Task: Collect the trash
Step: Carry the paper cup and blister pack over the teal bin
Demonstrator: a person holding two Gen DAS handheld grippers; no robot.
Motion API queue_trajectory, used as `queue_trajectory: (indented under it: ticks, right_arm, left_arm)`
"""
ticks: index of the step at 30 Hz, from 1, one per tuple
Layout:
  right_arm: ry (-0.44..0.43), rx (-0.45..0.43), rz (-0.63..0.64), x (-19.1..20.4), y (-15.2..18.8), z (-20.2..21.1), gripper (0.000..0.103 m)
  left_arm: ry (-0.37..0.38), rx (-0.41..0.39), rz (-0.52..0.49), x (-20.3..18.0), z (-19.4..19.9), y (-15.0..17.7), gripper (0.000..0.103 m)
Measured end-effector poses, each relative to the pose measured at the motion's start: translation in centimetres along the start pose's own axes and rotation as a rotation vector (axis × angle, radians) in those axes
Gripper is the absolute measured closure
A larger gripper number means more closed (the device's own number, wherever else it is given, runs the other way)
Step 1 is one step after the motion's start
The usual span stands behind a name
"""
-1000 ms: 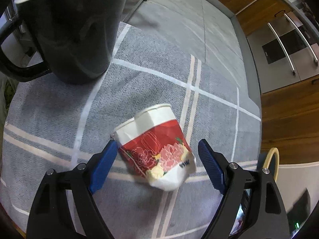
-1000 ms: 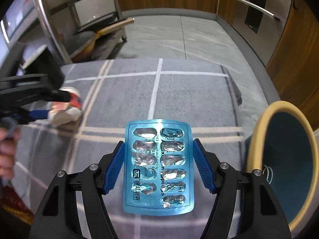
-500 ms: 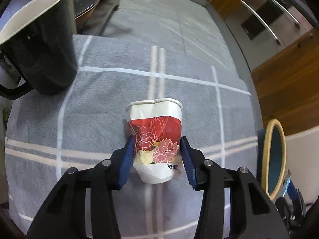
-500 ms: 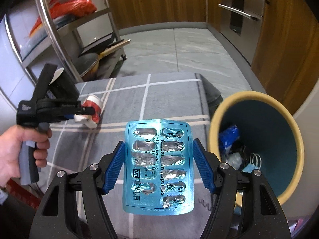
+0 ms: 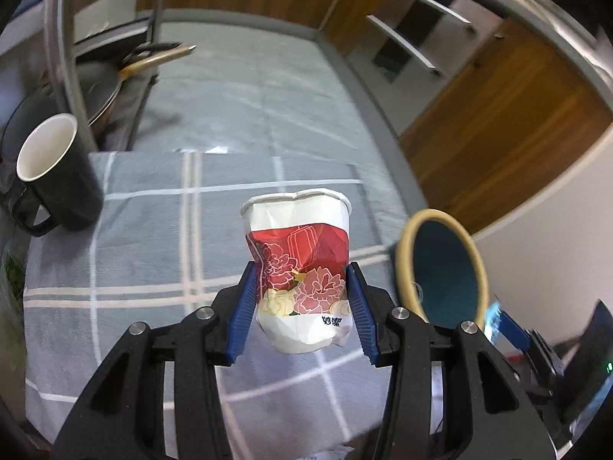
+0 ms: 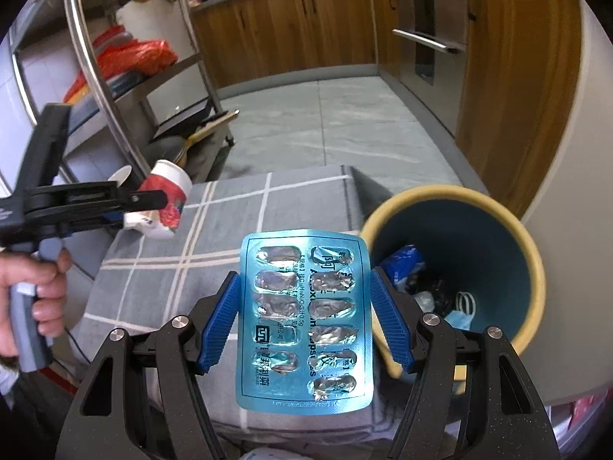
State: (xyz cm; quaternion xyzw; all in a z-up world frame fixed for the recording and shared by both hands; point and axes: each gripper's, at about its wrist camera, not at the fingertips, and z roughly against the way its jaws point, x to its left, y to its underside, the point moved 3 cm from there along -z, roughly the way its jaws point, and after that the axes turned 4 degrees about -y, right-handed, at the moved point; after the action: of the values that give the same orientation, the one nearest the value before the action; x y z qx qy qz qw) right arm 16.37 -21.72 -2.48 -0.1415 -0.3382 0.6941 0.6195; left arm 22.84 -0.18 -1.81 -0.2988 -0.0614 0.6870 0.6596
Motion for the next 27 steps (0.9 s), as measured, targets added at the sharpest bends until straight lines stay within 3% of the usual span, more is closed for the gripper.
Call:
queue_trajectory:
  ticks: [9,20,27]
  right_arm:
    - [0.049,-0.087,-0.111,-6.0,0.9,3.8,0.034]
    - [0.093,-0.141,-0.283,-13.0,2.5,6.4,0.034]
    - [0.085,-0.147,-0.354,-14.7,2.6,6.0,0.034]
  left_arm:
    - [0.112,-0.011,-0.135,-7.6,0.5,1.7,0.057]
    - [0.216,0.081,-0.227,-16.7,-4.5,3.3,0.055]
    - [0.219,0.156,-0.268,-20.8,-9.0,4.2,0.053]
